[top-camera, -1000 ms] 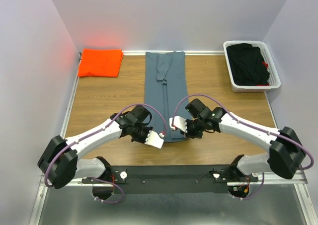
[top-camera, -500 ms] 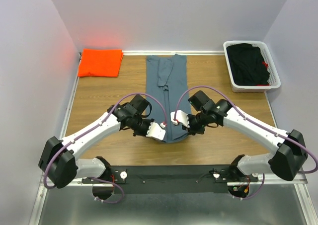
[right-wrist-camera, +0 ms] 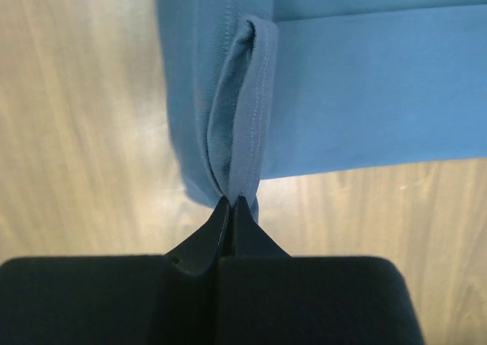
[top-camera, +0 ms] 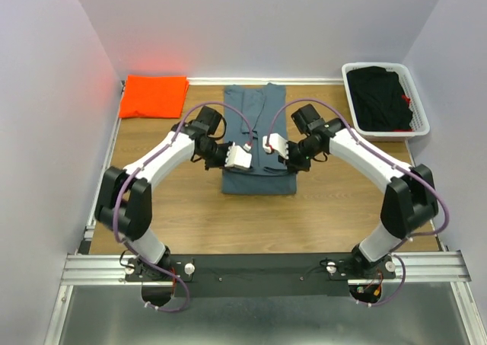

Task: Fold and stack the t-shirts
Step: Fold the folded rectangular tshirt in 1/3 of the way

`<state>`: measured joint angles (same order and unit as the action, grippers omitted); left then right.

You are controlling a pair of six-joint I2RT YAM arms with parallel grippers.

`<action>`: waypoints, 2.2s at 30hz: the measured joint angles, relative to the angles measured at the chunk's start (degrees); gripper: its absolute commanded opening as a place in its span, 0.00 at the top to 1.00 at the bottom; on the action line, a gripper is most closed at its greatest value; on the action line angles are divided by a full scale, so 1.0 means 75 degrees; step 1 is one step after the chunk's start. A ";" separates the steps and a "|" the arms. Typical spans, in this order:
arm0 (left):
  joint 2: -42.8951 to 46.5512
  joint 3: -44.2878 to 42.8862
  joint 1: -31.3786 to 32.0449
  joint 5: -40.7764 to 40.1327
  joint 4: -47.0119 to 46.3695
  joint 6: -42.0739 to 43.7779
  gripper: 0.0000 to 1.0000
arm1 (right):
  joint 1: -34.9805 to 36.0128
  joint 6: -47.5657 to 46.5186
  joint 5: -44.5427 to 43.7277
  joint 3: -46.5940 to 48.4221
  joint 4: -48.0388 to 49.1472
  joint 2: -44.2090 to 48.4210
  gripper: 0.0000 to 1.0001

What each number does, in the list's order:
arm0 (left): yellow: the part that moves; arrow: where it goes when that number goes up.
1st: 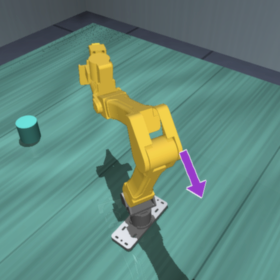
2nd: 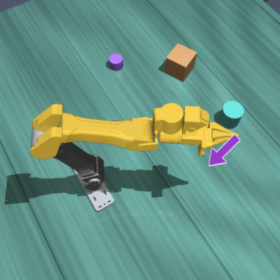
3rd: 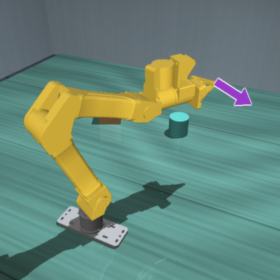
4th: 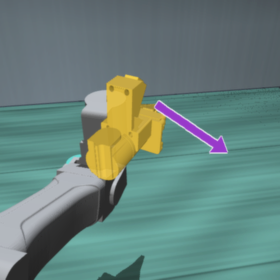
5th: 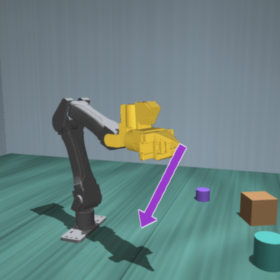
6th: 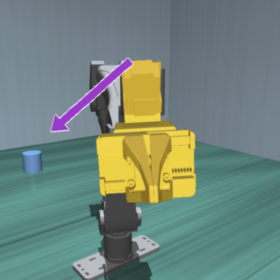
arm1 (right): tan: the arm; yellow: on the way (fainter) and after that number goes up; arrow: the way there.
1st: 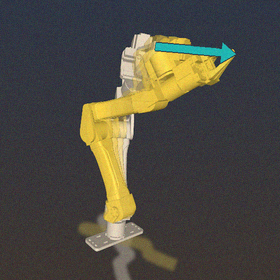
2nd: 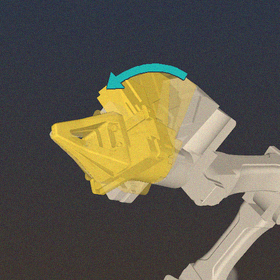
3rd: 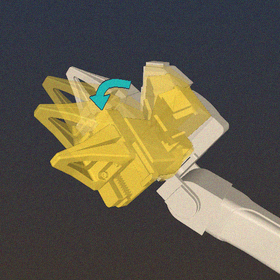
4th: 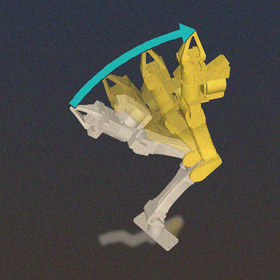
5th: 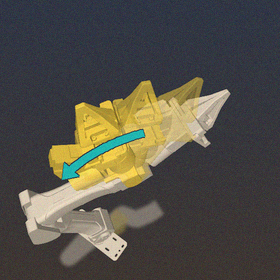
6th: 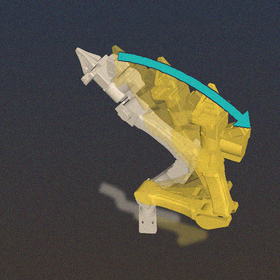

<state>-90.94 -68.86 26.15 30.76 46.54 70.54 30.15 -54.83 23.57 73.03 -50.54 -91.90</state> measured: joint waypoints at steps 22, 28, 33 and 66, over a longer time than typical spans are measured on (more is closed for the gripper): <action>-0.3308 -0.3803 -0.1157 0.0041 0.0516 0.0784 1.00 | -0.1110 -0.0991 0.0323 0.3558 -0.0020 -0.3448 0.99; -0.3844 -0.4363 -0.1230 0.0041 0.0609 0.0822 1.00 | -0.1244 -0.1093 0.0323 0.4153 -0.0020 -0.3937 0.99; -0.4074 -0.4450 -0.1230 0.0038 0.0600 0.0813 1.00 | -0.1338 -0.1107 0.0326 0.4497 -0.0015 -0.4232 0.99; -0.1495 0.0434 -0.1507 0.3663 -0.4782 -0.8029 0.15 | -0.2028 0.6213 0.3920 0.2990 0.1142 -0.3602 0.00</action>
<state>-102.15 -65.60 14.85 58.24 10.68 10.33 14.94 -8.23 52.97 95.46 -41.98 -118.91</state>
